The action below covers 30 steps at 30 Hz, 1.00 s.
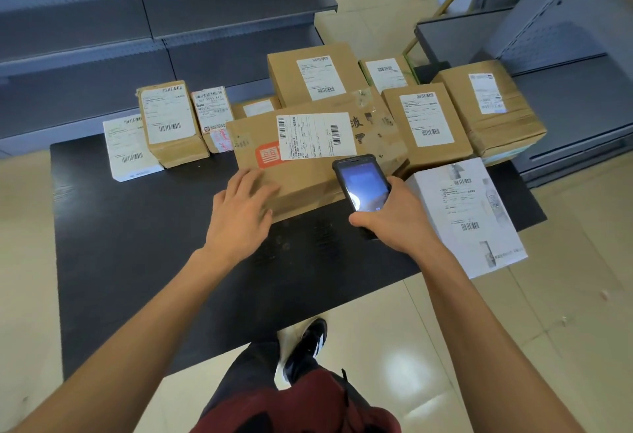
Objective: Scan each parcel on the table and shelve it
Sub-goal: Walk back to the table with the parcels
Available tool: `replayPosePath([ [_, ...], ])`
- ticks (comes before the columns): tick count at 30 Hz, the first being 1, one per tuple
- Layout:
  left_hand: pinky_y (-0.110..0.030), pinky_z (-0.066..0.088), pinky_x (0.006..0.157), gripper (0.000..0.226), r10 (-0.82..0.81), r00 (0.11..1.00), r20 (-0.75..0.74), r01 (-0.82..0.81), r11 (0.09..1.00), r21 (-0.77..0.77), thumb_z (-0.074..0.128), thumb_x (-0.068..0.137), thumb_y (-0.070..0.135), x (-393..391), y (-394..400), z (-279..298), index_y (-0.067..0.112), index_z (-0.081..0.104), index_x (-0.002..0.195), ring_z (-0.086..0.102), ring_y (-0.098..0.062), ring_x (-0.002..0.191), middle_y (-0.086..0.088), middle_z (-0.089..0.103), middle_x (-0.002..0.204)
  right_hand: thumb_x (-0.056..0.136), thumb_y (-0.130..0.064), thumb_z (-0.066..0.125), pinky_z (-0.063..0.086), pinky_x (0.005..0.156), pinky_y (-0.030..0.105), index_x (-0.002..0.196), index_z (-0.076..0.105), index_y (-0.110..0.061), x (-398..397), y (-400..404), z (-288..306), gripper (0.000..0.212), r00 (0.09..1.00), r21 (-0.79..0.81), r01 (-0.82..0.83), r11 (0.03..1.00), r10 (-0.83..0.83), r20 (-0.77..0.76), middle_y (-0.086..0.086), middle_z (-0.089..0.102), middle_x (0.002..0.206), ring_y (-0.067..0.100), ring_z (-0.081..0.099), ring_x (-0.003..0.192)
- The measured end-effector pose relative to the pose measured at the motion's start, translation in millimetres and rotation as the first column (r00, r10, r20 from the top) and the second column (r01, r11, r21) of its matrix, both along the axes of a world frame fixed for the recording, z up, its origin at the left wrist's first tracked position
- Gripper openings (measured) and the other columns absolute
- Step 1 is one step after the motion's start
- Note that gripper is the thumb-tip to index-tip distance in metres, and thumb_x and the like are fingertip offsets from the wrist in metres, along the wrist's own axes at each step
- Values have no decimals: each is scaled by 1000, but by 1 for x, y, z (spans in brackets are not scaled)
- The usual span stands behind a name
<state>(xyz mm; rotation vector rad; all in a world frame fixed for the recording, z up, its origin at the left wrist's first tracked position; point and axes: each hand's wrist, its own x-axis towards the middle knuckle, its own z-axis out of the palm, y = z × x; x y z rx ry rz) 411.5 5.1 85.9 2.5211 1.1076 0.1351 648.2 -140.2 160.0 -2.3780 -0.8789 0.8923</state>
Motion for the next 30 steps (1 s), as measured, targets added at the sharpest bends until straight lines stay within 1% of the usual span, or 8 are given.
replayPosePath([
  [5, -58, 36, 110, 46, -1, 1000, 2, 1, 1000, -11, 64, 94, 27, 0, 0, 1, 28, 56, 139, 21, -27, 151, -4, 39, 156, 70, -34, 88, 51, 71, 24, 134, 44, -18, -2, -3, -1, 79, 1000, 3, 4, 1000, -4, 15, 4, 54, 121, 20, 58, 105],
  [8, -58, 34, 112, 47, -2, 1000, 15, 2, 999, -45, 62, 95, 29, 0, 0, 3, 26, 55, 141, 19, -26, 152, -4, 37, 158, 68, -31, 88, 53, 70, 24, 126, 46, -23, -8, -5, -3, 71, 1000, 58, 21, 998, -21, -7, -5, 55, 110, 16, 59, 102],
  [11, -57, 34, 114, 48, 37, 997, 65, -32, 995, -90, 62, 96, 28, -5, -1, 7, 22, 54, 143, 20, -25, 153, -5, 37, 159, 66, -30, 86, 59, 72, 32, 119, 47, -27, -19, -8, -10, 66, 1000, 77, 6, 997, -5, -14, -8, 53, 106, 15, 59, 96],
  [13, -56, 33, 114, 49, 79, 991, 113, -67, 992, -105, 62, 97, 27, -13, -1, 10, 21, 53, 144, 22, -26, 152, -5, 39, 158, 66, -32, 88, 60, 77, 32, 128, 43, -28, -29, -13, -18, 76, 999, 67, -35, 997, 36, -20, -4, 49, 114, 16, 57, 100],
  [17, -57, 30, 119, 50, 189, 971, 145, -169, 976, -137, 61, 98, 28, -38, 1, 13, 22, 51, 147, 24, -24, 151, -1, 42, 157, 68, -31, 89, 60, 80, 28, 139, 37, -30, -56, -24, -41, 87, 991, 52, -117, 992, 120, -55, -6, 46, 120, 16, 55, 108],
  [21, -53, 30, 121, 48, 290, 945, 149, -267, 951, -158, 61, 99, 27, -72, 1, 10, 23, 52, 146, 27, -21, 150, 0, 42, 157, 71, -33, 88, 50, 78, 18, 147, 28, -32, -91, -24, -68, 97, 971, 1, -224, 975, 223, -90, -13, 39, 123, 13, 50, 113],
  [27, -47, 31, 121, 46, 395, 911, 120, -371, 911, -182, 63, 99, 25, -128, -14, -3, 20, 54, 145, 31, -23, 147, -2, 44, 155, 72, -34, 87, 50, 82, 21, 153, 23, -28, -144, 0, -112, 104, 939, -50, -333, 942, 326, -108, -8, 39, 134, 12, 46, 118],
  [30, -48, 33, 120, 46, 449, 888, 96, -425, 884, -196, 64, 99, 25, -152, -24, -10, 20, 55, 144, 33, -24, 147, -3, 44, 155, 73, -35, 87, 56, 92, 32, 155, 23, -25, -172, 16, -135, 105, 935, -59, -345, 937, 338, -108, -5, 40, 136, 16, 47, 123],
])
